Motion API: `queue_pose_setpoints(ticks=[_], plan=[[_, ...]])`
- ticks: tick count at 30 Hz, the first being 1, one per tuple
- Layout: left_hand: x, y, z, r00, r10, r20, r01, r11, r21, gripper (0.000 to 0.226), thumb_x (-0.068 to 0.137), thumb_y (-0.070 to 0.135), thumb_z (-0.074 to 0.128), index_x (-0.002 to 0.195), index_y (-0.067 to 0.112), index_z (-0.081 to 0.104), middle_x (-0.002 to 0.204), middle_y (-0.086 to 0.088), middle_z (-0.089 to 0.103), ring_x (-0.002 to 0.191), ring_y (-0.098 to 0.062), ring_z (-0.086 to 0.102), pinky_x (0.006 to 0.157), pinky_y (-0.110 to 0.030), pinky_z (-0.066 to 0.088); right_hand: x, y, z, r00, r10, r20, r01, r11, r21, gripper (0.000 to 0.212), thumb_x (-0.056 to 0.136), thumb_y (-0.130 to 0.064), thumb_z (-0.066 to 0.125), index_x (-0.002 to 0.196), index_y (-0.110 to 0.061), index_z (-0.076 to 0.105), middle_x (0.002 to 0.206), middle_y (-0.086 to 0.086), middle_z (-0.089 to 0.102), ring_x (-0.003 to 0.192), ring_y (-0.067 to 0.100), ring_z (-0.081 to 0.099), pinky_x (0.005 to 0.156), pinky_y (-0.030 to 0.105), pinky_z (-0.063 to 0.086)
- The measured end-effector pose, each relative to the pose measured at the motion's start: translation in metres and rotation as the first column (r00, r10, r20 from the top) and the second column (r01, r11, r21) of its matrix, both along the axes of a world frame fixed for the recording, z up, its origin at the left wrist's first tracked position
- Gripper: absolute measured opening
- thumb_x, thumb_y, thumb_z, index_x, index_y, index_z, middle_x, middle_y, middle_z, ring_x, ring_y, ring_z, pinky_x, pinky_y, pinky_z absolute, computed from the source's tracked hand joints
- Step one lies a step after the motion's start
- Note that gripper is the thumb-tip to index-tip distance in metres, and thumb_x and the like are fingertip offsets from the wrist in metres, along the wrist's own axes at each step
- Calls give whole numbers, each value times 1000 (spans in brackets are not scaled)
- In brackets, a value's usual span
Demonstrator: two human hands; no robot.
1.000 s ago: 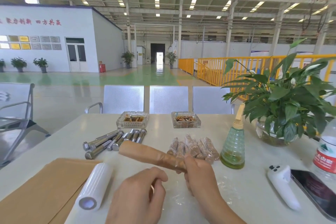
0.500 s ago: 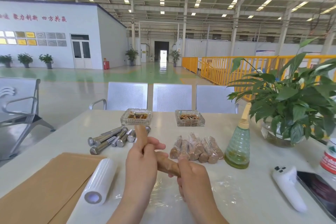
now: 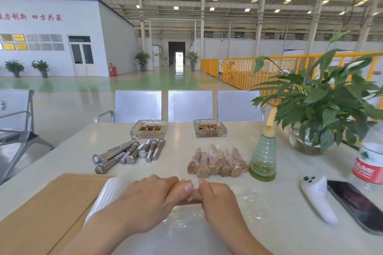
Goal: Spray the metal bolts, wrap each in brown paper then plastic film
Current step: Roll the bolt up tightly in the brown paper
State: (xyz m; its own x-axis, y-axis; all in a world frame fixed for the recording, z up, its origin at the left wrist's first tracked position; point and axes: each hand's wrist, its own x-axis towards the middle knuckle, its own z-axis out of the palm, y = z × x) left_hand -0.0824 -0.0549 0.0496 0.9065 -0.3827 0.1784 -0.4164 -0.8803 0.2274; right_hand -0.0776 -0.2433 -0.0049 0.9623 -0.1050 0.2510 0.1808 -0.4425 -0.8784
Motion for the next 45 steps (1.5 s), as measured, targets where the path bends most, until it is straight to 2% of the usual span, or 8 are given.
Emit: queue_pose_setpoints(ticks=[6, 12, 16, 20, 25, 30, 37, 45], plan=[[9, 5, -27, 976, -138, -171, 47, 892, -449, 66, 92, 79, 4, 120, 40, 49, 113, 23, 66, 108, 1, 58, 100, -30, 44, 6, -1, 10, 997, 11, 75, 1, 989, -149, 55, 109, -33, 42, 59, -9, 44, 58, 12, 51, 56, 16, 43, 64, 41, 36], [18, -2, -47, 992, 41, 116, -33, 997, -65, 37, 99, 57, 9, 88, 39, 39, 81, 10, 56, 87, -6, 48, 71, -32, 41, 16, 1, 11, 999, 31, 34, -11, 876, -483, 50, 110, -42, 30, 67, -20, 42, 75, 2, 58, 77, 26, 53, 71, 39, 38], [22, -2, -59, 983, 46, 179, -55, 997, 45, 44, 100, 56, 6, 99, 36, 46, 85, 8, 55, 93, -12, 47, 74, -29, 36, 12, -1, 5, 999, 32, -9, -30, 747, -664, 44, 110, -46, 21, 95, -25, 57, 99, 8, 65, 91, 32, 59, 73, 39, 35], [19, -3, -72, 982, 71, 174, -81, 995, 49, 77, 84, 61, -13, 121, 41, 52, 95, 11, 53, 98, -13, 46, 83, -26, 38, 12, -4, 1, 996, 69, 64, 7, 630, -777, 39, 110, -43, 19, 114, -23, 52, 102, 9, 68, 96, 36, 65, 70, 41, 32], [18, -2, -82, 984, 94, 149, -95, 995, 4, 58, 92, 62, 3, 116, 45, 52, 110, 15, 28, 101, -6, 42, 78, -27, 47, 12, -6, -7, 990, 116, 80, 12, 496, -868, 36, 110, -42, 19, 116, -21, 48, 104, 10, 71, 95, 37, 67, 68, 40, 29], [20, -6, -81, 988, 117, 99, -115, 993, -26, 40, 101, 58, 19, 123, 50, 51, 107, 17, 33, 101, -5, 41, 77, -28, 50, 15, -9, -7, 989, 127, 74, 18, 397, -918, 41, 110, -47, 19, 119, -20, 49, 104, 8, 71, 96, 35, 67, 69, 39, 23], [15, -11, -77, 979, 169, 112, -132, 952, -276, 8, 100, 48, 45, 104, 44, 40, 96, 23, 53, 98, -2, 46, 75, -33, 50, 28, -53, 42, 994, -101, 41, 100, 694, -713, 42, 102, -55, 27, 105, -33, 62, 105, 2, 69, 102, 31, 61, 78, 39, 43], [12, -13, -75, 979, 164, 120, -120, 944, -308, 10, 99, 43, 48, 93, 37, 42, 92, 18, 53, 95, -5, 47, 78, -37, 51, 37, -118, 38, 890, -370, -268, -33, 533, -846, 23, 90, -49, 54, 94, -27, 60, 90, -9, 57, 88, 20, 56, 71, 31, 42]])
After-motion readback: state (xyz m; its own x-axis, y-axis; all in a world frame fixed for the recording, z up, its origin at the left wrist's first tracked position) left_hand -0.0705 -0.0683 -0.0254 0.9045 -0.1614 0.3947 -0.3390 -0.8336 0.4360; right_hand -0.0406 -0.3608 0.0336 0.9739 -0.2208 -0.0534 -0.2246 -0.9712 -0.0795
